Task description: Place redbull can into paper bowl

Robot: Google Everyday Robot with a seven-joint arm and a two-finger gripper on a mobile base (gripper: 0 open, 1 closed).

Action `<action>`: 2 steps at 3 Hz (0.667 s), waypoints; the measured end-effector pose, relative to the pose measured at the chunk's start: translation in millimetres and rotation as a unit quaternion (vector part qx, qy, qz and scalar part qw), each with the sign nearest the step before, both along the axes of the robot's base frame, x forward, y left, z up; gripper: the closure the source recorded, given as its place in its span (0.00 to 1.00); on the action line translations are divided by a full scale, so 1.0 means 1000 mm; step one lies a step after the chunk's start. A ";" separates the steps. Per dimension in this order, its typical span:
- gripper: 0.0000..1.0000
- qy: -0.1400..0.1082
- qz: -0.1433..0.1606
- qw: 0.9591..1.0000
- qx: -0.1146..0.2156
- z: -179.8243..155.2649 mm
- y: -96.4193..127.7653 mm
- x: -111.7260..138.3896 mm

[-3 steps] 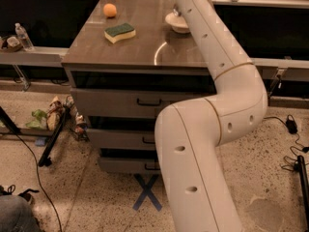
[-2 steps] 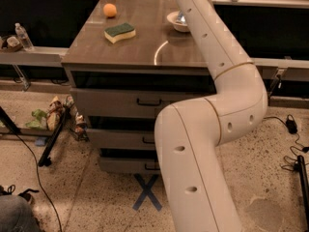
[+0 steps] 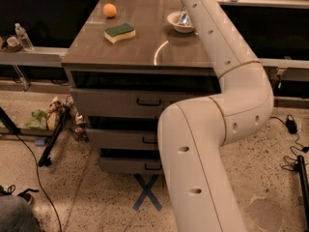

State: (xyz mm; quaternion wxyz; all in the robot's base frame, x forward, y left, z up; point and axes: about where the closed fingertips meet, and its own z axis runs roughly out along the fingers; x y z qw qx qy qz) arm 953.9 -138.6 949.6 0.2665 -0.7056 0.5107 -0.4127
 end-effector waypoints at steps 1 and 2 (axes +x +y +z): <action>0.00 -0.013 0.005 1.000 0.000 0.038 -0.027 -0.020; 0.00 -0.031 -0.003 0.999 -0.015 0.082 -0.058 -0.043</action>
Offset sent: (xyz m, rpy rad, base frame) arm -0.0145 -0.1189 0.1867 -0.0672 -0.1119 -0.0384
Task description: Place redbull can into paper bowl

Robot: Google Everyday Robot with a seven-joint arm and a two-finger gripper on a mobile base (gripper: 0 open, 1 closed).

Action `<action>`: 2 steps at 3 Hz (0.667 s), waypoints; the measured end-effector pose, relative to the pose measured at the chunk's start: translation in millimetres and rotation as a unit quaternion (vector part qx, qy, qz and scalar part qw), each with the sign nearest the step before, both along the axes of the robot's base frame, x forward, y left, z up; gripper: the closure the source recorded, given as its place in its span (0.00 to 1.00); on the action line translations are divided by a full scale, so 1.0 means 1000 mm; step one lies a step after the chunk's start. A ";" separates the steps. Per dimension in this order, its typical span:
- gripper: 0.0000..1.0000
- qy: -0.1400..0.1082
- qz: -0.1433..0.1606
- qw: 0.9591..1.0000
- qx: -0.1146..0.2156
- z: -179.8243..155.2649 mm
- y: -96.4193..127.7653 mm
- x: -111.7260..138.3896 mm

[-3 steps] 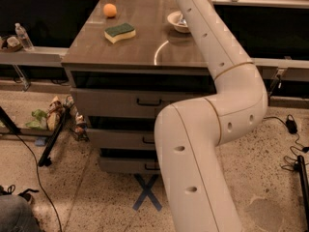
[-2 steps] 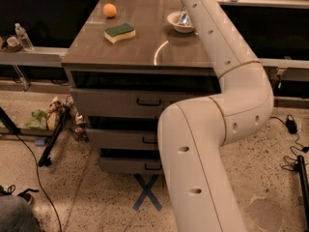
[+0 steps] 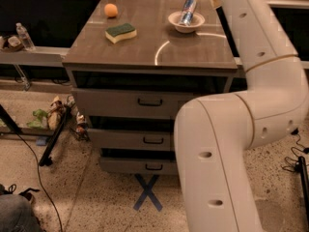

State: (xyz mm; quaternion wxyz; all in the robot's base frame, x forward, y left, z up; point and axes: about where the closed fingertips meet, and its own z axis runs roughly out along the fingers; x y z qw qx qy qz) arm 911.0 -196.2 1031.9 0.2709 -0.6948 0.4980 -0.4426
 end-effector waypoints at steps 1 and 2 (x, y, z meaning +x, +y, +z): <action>0.00 -0.008 -0.018 1.000 -0.010 0.025 -0.020 -0.016; 0.00 -0.009 -0.020 1.000 -0.011 0.028 -0.022 -0.017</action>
Offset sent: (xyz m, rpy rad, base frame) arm -0.0142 -0.0181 0.0229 -0.0178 -0.0145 -0.0328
